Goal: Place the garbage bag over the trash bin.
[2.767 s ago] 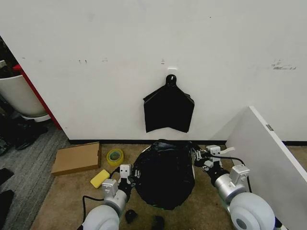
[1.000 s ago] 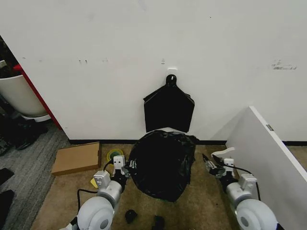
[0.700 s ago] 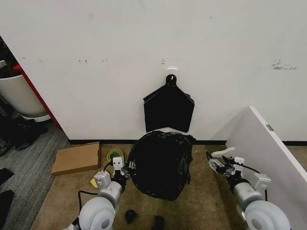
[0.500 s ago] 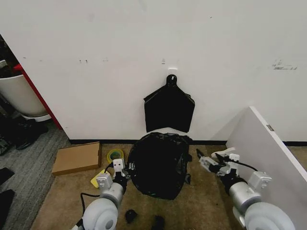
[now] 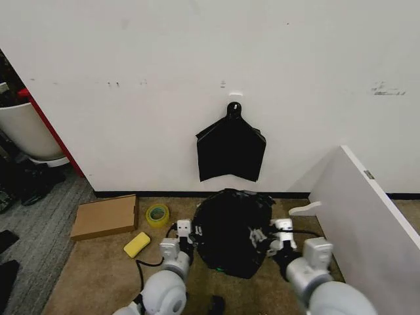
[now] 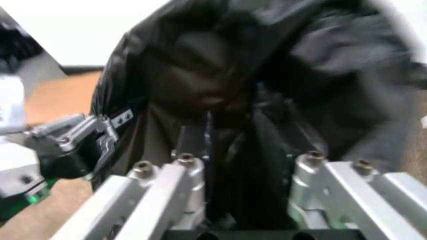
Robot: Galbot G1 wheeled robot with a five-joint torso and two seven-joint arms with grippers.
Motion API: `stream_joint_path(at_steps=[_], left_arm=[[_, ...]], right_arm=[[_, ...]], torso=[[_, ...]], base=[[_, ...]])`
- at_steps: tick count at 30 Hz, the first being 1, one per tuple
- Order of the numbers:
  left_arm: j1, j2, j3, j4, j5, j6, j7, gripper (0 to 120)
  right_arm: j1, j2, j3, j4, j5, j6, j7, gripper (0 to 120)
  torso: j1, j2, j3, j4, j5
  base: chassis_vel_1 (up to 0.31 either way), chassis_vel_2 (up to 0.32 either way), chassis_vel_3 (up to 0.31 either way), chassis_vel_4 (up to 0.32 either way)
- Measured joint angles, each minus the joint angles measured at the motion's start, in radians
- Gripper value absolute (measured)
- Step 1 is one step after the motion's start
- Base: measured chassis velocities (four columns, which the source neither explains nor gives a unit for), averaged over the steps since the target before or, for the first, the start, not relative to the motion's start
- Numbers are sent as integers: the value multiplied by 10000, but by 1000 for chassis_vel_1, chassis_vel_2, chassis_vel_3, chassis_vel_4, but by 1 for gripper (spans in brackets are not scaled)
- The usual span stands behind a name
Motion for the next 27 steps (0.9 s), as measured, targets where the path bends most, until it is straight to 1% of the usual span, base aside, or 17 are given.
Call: stream_joint_path(at_steps=[2,5,6,10,15,19,21,22,27], left_arm=[[47,-34,85,0,167,26,52,0],[165,12,98,-15,463,28,129,0],[165,12,98,-15,463,28,129,0],[386,128,76,-46,829,-3,231,0],[424,103,87,-46,864,-8,237,0],[424,37,116,-143,851,-11,255,0],[465,115,115,-274,830,-11,312,0],[465,115,115,-274,830,-11,312,0],[624,529,97,-506,816,-9,444,0]], right_arm=[[609,173,-611,-689,-80,-221,336,8],[1194,311,-1129,-1309,-91,-416,709,0],[1194,311,-1129,-1309,-91,-416,709,0],[1828,527,-1754,-2056,-60,-746,1173,0],[2117,669,-1981,-2374,-46,-870,1356,0],[2786,935,-2550,-3164,-12,-961,1557,0],[3058,1082,-2713,-3625,-75,-920,1554,0],[3058,1082,-2713,-3625,-75,-920,1554,0],[3351,1202,-2931,-4468,-463,-795,1205,0]], torso=[[0,0,0,0,0],[1,0,0,2,0],[1,0,0,2,0],[1,0,1,0,-1],[1,0,1,0,-2],[1,0,1,0,-3],[0,0,0,1,-2],[0,0,0,1,-2],[0,0,0,0,-3]], base=[[0,0,0,0],[0,0,0,0],[0,0,0,0],[0,0,0,0],[0,0,0,0],[0,0,0,0],[0,0,0,0],[0,0,0,0],[0,0,0,0]])
